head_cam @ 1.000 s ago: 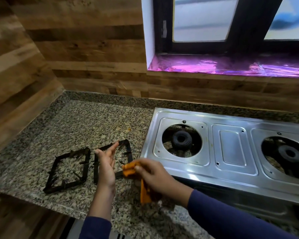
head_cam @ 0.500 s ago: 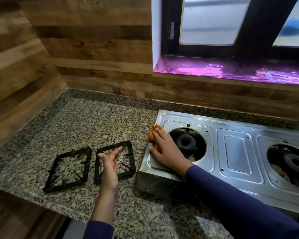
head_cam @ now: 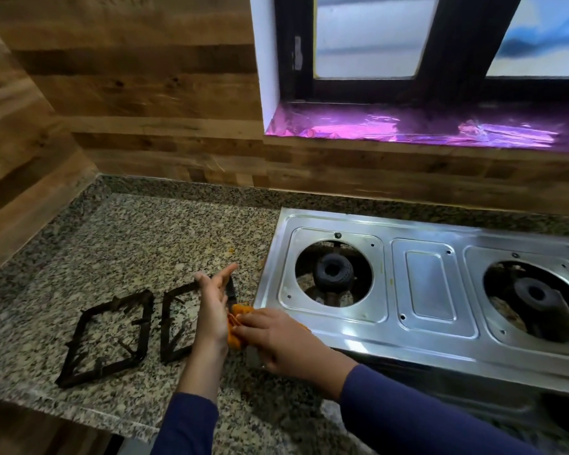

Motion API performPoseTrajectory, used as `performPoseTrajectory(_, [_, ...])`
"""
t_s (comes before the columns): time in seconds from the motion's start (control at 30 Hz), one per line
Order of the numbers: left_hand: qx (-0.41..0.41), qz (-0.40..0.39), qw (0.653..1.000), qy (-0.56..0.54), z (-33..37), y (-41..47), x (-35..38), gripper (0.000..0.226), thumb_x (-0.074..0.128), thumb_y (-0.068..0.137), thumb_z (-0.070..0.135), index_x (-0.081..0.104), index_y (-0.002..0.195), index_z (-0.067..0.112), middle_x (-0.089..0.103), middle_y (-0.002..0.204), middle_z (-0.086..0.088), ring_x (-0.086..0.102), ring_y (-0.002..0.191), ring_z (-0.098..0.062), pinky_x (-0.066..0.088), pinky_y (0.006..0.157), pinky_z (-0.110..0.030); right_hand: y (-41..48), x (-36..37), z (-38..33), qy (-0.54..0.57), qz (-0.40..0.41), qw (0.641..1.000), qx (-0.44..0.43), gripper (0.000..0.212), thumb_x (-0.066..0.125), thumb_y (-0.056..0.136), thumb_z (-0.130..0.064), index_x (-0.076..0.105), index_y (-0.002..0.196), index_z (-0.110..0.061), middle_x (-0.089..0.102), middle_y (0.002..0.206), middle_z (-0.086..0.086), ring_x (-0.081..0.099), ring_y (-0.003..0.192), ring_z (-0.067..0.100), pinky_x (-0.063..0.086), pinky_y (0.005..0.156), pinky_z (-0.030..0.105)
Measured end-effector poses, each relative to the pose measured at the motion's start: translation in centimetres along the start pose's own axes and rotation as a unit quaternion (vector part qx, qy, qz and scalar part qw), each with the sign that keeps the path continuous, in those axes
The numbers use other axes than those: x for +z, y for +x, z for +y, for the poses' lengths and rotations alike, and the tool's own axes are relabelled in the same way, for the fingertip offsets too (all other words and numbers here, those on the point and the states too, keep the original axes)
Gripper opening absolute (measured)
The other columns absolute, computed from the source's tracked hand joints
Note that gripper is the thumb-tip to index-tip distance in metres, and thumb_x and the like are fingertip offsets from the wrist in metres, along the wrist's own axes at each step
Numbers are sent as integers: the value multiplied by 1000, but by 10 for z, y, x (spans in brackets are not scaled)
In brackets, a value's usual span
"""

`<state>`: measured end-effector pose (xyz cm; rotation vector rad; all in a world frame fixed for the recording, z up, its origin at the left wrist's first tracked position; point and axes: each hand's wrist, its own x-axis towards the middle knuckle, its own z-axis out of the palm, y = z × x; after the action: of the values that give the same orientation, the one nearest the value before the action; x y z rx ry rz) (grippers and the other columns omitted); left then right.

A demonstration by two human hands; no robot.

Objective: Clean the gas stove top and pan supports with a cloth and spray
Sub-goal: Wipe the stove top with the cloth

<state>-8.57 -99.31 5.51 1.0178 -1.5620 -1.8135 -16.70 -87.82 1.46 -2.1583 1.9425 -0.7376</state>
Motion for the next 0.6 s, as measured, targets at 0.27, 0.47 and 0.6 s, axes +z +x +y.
performPoseTrajectory(0.27, [26, -36, 997, 56, 1, 3, 6, 95, -5, 75, 80, 54, 132, 32, 45, 149, 6, 32, 141, -13, 17, 119, -40, -114, -53, 25, -57, 36, 986, 150, 50, 57, 78, -25, 62, 127, -14, 63, 120, 9, 59, 86, 29, 56, 74, 41])
performPoseTrajectory(0.47, [14, -30, 997, 64, -6, 4, 12, 97, -5, 77, 79, 55, 133, 28, 46, 148, 5, 33, 142, -15, 19, 120, -44, -81, -43, 44, -64, -24, 995, 78, 50, 50, 95, -27, 49, 143, -16, 35, 155, 15, 32, 143, 33, 24, 119, 41])
performPoseTrajectory(0.6, [16, -42, 997, 68, 1, 3, 20, 94, -3, 79, 73, 55, 133, 24, 47, 147, 2, 33, 141, -14, 19, 119, -40, -2, -11, 42, -57, 13, 985, 161, 54, 46, 98, -30, 41, 147, -9, 21, 158, 26, 17, 147, 44, 18, 121, 51])
